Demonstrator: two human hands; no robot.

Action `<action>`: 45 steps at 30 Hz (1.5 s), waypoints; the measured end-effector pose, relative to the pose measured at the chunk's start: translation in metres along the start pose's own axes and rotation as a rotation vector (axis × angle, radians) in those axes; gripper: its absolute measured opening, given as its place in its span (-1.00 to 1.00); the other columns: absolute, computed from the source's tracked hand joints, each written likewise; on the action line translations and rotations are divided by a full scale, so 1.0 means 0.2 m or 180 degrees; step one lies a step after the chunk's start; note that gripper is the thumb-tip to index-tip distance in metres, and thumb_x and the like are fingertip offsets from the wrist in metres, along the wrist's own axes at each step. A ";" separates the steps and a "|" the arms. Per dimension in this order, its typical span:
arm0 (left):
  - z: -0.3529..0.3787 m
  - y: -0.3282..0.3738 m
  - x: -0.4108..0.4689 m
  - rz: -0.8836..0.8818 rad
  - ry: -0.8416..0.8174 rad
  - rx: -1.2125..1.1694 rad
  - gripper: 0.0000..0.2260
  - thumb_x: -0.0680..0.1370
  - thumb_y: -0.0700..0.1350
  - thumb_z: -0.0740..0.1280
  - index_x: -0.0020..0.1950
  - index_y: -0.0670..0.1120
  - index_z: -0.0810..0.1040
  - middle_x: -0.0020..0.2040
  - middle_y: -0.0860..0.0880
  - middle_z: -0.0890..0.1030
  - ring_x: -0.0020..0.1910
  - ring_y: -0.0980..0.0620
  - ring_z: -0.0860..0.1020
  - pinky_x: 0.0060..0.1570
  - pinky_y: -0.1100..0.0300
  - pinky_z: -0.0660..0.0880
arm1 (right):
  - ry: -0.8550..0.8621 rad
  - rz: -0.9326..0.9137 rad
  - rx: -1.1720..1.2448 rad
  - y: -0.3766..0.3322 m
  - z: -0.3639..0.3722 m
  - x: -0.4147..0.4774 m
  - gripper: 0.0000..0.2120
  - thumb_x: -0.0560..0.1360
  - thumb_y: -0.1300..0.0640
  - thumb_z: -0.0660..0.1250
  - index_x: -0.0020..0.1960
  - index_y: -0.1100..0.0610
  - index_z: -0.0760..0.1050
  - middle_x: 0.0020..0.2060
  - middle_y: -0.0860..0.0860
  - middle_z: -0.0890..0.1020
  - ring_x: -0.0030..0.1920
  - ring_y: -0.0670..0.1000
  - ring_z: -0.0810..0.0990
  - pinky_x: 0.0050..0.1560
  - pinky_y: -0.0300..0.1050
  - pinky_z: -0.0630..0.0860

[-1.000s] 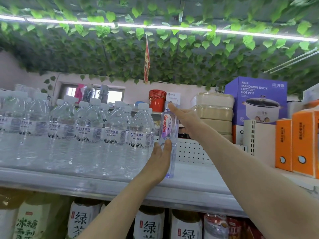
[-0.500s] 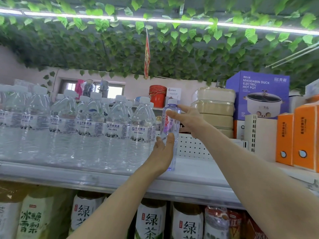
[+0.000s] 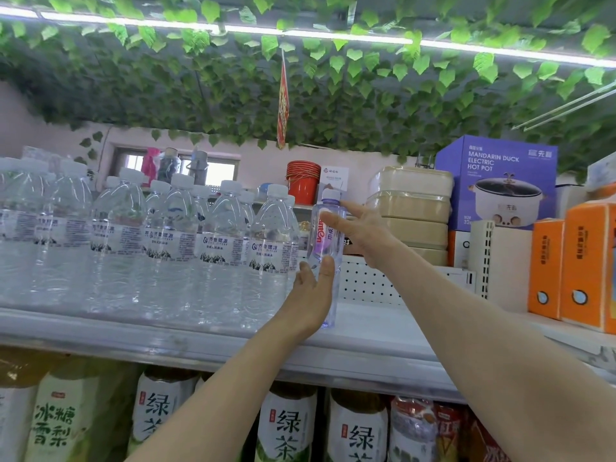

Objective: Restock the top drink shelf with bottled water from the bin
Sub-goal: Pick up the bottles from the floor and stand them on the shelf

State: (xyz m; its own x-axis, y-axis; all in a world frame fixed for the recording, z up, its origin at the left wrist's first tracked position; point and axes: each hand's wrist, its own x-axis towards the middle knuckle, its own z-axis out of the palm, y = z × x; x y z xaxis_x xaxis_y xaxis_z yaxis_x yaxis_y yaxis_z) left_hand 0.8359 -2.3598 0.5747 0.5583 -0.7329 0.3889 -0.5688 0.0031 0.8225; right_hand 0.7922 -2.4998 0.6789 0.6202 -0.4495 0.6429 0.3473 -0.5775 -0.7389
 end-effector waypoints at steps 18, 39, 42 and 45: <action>0.04 0.00 0.01 -0.0002 0.0264 0.0104 -0.18 0.51 0.45 -0.21 0.63 -0.01 -0.22 0.64 -0.04 -0.14 0.61 -0.04 -0.06 0.53 -0.03 -0.05 | 0.0111 0.0042 -0.0338 -0.03 0.03 -0.04 -0.44 0.47 -0.09 0.52 0.43 -0.05 0.47 -0.02 -0.12 0.60 -0.12 -0.22 0.61 -0.29 -0.33 0.51; 0.24 0.42 -0.52 -0.0018 0.0944 0.0686 -0.29 0.61 0.35 -0.05 0.61 -0.09 0.14 0.57 -0.14 0.23 0.53 -0.15 0.23 0.49 -0.08 0.19 | -0.0080 0.0190 -0.1924 -0.30 -0.63 -0.84 -0.34 0.44 -0.10 0.56 0.47 0.01 0.41 0.32 0.07 0.53 0.10 0.01 0.54 0.04 -0.12 0.48; 0.31 0.47 -0.69 -0.0039 0.1003 0.0887 -0.32 0.62 0.31 0.05 0.61 -0.10 0.13 0.56 -0.16 0.23 0.52 -0.17 0.23 0.46 -0.08 0.19 | -0.0228 0.0140 -0.2391 -0.33 -0.70 -1.02 -0.31 0.44 -0.13 0.55 0.48 0.00 0.40 0.40 0.05 0.48 0.20 0.05 0.56 0.07 -0.16 0.40; 0.39 0.48 -0.85 -0.0183 0.1000 0.1219 -0.31 0.61 0.29 0.14 0.60 -0.11 0.13 0.56 -0.20 0.22 0.51 -0.20 0.23 0.44 -0.07 0.22 | -0.0364 0.0239 -0.2629 -0.33 -0.74 -1.21 -0.29 0.42 -0.12 0.56 0.47 0.03 0.38 0.44 0.06 0.45 0.39 0.10 0.46 0.28 -0.07 0.40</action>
State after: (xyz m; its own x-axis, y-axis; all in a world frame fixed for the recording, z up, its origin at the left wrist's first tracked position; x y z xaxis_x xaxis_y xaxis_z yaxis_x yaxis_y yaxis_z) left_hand 0.6402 -2.2876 0.5550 0.7167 -0.4838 0.5022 -0.6798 -0.3245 0.6577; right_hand 0.5145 -2.4539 0.6012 0.7042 -0.4604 0.5405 -0.2972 -0.8825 -0.3645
